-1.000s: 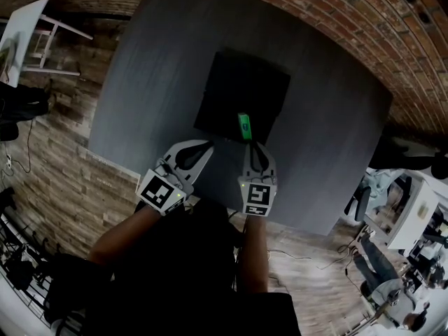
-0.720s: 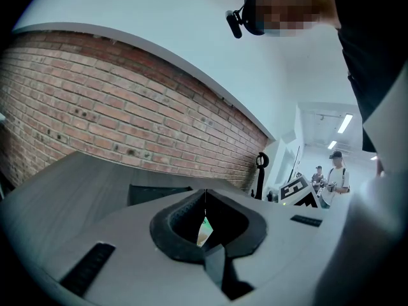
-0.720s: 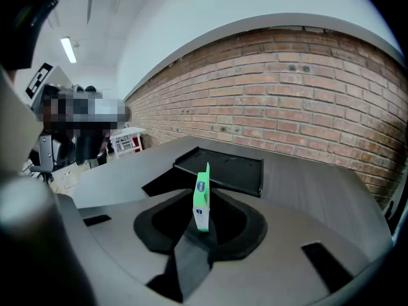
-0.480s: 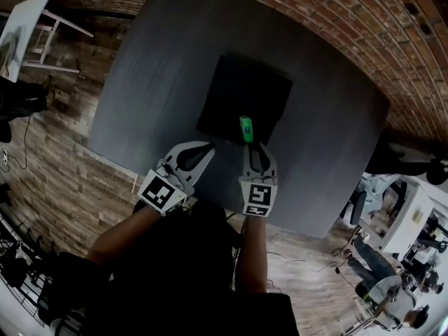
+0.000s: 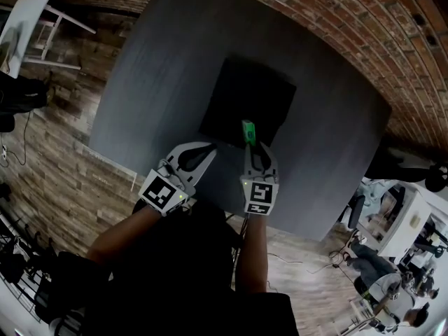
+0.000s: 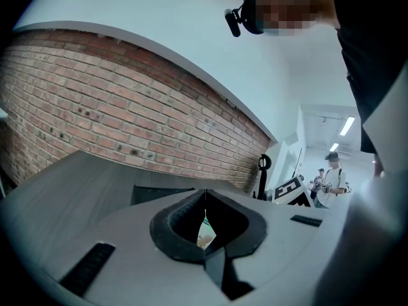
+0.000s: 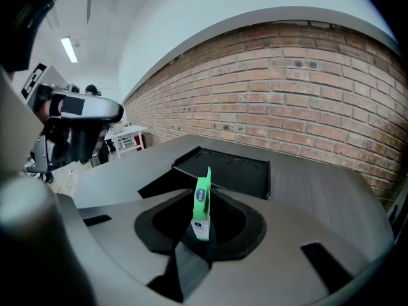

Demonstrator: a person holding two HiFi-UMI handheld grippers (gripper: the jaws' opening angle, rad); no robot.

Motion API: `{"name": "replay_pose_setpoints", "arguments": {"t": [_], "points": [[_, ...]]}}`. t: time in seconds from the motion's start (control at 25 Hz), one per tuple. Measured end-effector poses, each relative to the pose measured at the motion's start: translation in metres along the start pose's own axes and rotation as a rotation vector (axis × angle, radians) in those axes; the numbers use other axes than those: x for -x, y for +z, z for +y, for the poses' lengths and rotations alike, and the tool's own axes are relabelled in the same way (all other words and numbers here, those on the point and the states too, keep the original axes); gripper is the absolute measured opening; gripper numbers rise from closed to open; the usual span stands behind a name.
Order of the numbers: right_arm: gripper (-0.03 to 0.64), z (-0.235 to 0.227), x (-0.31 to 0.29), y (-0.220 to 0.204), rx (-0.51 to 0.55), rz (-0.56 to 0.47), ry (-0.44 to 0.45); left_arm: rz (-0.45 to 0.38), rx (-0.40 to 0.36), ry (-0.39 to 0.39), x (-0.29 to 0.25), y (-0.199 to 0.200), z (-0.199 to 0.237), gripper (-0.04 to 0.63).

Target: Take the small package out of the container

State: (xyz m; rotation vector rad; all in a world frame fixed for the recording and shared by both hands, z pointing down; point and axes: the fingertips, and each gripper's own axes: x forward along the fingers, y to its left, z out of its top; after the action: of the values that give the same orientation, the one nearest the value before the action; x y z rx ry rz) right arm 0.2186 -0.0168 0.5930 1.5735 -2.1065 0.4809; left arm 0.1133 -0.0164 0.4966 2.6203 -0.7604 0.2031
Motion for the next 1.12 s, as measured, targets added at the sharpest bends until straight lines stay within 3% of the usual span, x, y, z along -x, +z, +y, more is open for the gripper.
{"name": "replay_pose_setpoints", "arguments": {"t": [0.8,1.12], "points": [[0.034,-0.004,-0.010,-0.006,-0.028,0.033,-0.035,-0.030,0.022,0.008,0.002,0.009,0.008,0.034],[0.031,-0.014,0.000,-0.001,-0.104,-0.015,-0.080,-0.031,0.014,0.026,0.008,0.010,0.006,0.034]]}}
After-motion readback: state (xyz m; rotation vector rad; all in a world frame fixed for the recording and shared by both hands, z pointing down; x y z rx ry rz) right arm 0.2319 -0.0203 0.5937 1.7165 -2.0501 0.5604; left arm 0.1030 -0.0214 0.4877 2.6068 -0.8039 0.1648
